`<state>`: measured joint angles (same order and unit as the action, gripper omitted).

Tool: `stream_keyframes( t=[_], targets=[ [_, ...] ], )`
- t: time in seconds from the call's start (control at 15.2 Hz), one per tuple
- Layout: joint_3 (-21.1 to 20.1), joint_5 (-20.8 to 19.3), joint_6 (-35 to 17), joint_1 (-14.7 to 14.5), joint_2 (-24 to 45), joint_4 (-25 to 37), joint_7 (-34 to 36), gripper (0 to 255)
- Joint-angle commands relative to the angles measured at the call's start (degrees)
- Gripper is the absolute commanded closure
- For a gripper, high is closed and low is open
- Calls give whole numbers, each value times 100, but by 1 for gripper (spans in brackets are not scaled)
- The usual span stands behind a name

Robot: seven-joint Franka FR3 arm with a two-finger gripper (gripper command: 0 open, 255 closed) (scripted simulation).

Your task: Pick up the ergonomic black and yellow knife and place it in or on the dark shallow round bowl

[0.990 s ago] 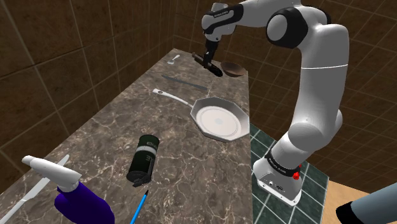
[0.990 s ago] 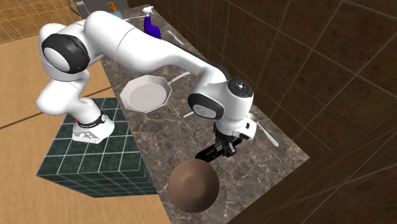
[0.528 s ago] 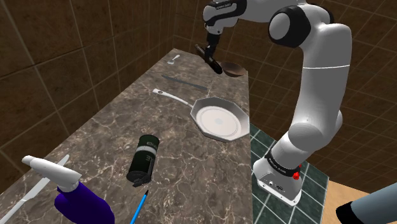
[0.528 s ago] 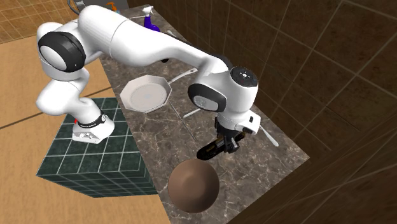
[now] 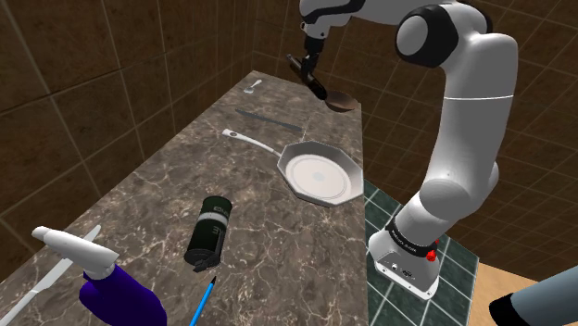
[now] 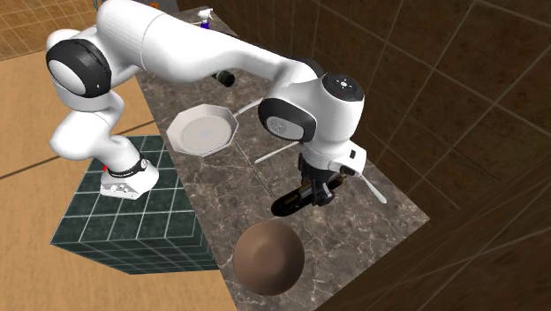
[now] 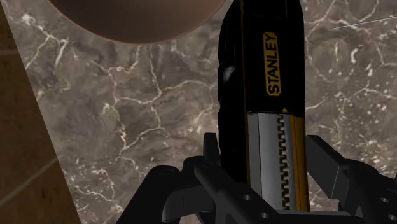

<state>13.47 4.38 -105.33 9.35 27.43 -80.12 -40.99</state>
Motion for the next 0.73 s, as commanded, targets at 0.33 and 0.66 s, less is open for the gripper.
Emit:
stream_keyframes(
  t=[0.33,0.66],
  targets=[
    [137,-32,-47,253,-357,-395,-408,255],
    [321,-51,-232,597,-665,-878,-959,255]
  ],
)
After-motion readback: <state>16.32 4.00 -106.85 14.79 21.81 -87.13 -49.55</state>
